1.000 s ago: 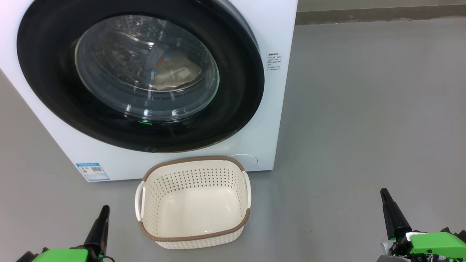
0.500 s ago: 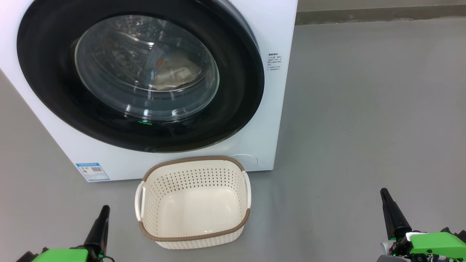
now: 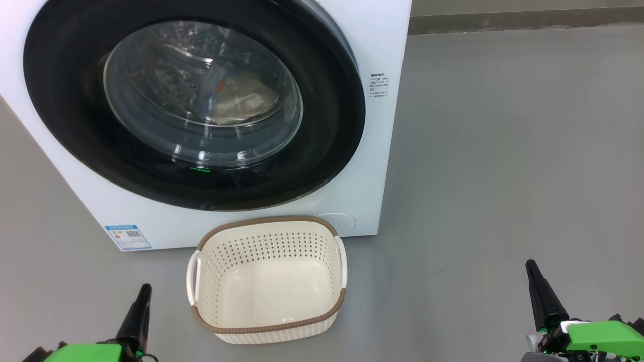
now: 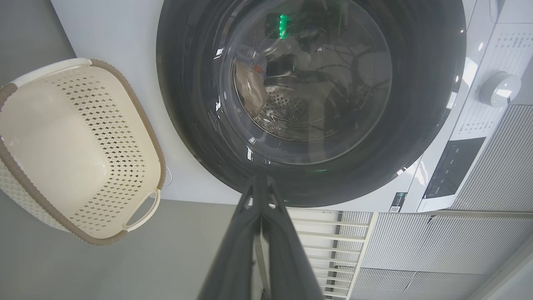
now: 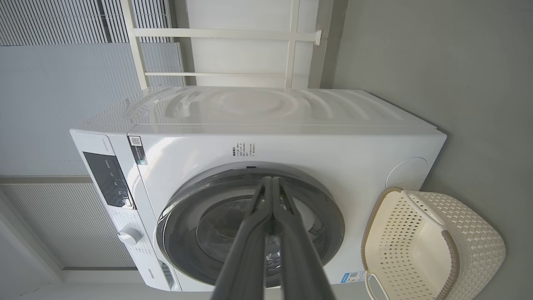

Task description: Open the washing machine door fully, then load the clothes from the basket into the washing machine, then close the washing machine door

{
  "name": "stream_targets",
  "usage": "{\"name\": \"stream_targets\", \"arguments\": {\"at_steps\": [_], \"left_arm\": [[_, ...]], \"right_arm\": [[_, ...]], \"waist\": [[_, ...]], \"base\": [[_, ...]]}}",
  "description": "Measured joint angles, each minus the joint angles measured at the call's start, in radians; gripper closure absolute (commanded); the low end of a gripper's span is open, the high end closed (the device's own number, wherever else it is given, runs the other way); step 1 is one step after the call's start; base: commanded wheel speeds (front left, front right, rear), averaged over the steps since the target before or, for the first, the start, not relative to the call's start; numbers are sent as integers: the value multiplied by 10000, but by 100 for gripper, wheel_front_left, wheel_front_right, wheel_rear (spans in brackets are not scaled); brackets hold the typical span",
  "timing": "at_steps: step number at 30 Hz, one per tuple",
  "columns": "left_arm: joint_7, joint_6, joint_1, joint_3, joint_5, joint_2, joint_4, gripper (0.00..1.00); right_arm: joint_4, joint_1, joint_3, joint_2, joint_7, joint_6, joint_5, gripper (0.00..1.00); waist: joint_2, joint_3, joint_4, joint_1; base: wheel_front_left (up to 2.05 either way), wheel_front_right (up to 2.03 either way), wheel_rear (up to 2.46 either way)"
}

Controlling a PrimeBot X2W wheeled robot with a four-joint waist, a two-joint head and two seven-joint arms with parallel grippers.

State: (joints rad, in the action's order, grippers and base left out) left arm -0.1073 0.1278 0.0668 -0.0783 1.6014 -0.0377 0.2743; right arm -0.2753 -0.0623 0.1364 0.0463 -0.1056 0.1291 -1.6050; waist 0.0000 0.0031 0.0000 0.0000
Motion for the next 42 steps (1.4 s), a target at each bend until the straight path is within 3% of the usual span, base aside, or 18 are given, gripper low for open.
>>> {"name": "stream_targets", "arguments": {"at_steps": [42], "left_arm": [[0,0,0,0,0,0,0,100]], "right_arm": [[0,-1,0,0,0,0,0,100]], "waist": [[1,0,0,0]], "base": [[0,0,0]]}}
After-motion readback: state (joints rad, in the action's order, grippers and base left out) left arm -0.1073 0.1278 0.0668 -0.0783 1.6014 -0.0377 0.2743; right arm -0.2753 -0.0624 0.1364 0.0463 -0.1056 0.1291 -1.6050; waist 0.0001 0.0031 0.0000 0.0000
